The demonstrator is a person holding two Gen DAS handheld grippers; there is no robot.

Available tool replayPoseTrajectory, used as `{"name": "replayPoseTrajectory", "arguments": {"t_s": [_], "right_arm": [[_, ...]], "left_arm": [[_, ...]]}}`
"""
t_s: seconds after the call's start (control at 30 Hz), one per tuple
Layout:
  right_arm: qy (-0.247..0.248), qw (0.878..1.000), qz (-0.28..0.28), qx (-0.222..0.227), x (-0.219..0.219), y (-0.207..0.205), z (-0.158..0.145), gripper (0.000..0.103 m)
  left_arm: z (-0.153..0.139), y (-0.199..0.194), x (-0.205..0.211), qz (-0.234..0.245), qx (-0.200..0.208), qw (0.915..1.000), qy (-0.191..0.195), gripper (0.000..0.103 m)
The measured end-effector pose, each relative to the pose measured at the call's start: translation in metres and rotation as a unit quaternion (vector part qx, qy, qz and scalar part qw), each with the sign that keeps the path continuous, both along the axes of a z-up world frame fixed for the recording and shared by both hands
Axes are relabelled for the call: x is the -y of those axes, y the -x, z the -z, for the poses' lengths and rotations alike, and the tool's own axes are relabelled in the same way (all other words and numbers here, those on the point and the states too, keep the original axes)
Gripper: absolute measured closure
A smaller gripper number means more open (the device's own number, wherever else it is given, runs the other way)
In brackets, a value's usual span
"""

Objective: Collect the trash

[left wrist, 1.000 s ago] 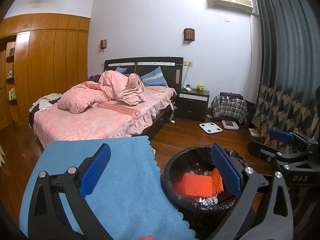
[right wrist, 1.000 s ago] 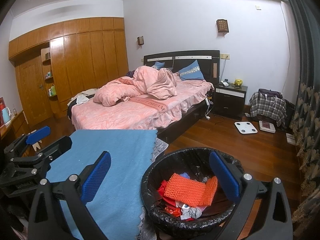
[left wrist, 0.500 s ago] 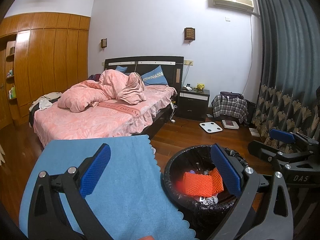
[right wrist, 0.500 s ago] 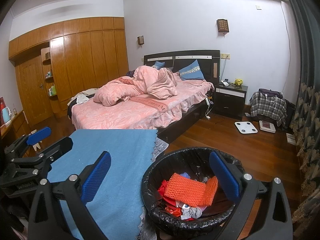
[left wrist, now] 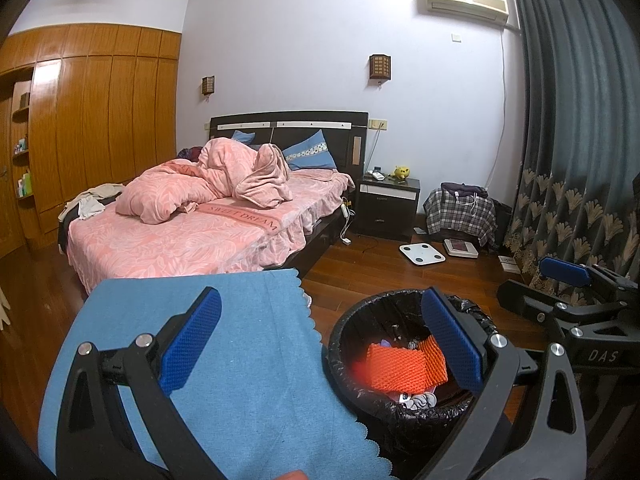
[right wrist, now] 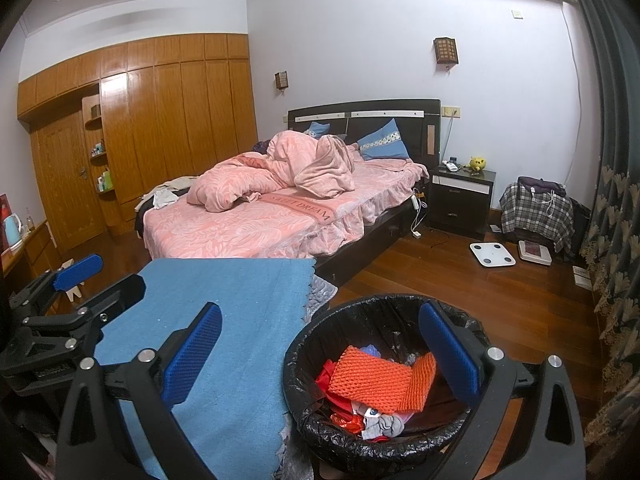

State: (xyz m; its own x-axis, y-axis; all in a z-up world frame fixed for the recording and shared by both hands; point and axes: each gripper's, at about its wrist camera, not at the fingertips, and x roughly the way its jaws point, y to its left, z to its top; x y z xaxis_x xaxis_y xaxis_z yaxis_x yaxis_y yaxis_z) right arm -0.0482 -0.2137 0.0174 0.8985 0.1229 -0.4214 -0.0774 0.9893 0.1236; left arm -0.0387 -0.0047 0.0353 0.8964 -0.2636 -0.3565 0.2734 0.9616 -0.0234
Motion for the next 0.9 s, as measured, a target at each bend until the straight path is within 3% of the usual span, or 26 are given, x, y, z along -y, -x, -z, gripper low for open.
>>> {"name": "replayPoseTrajectory", "arguments": {"t_s": [0.9], "right_arm": [[0.0,1.0,0.0,-0.002,-0.0006,-0.0009,-0.0014,0.006]], "left_arm": [[0.0003,0.0016,-0.0026,0.0,-0.004,1.0,0.003,0.006]]}}
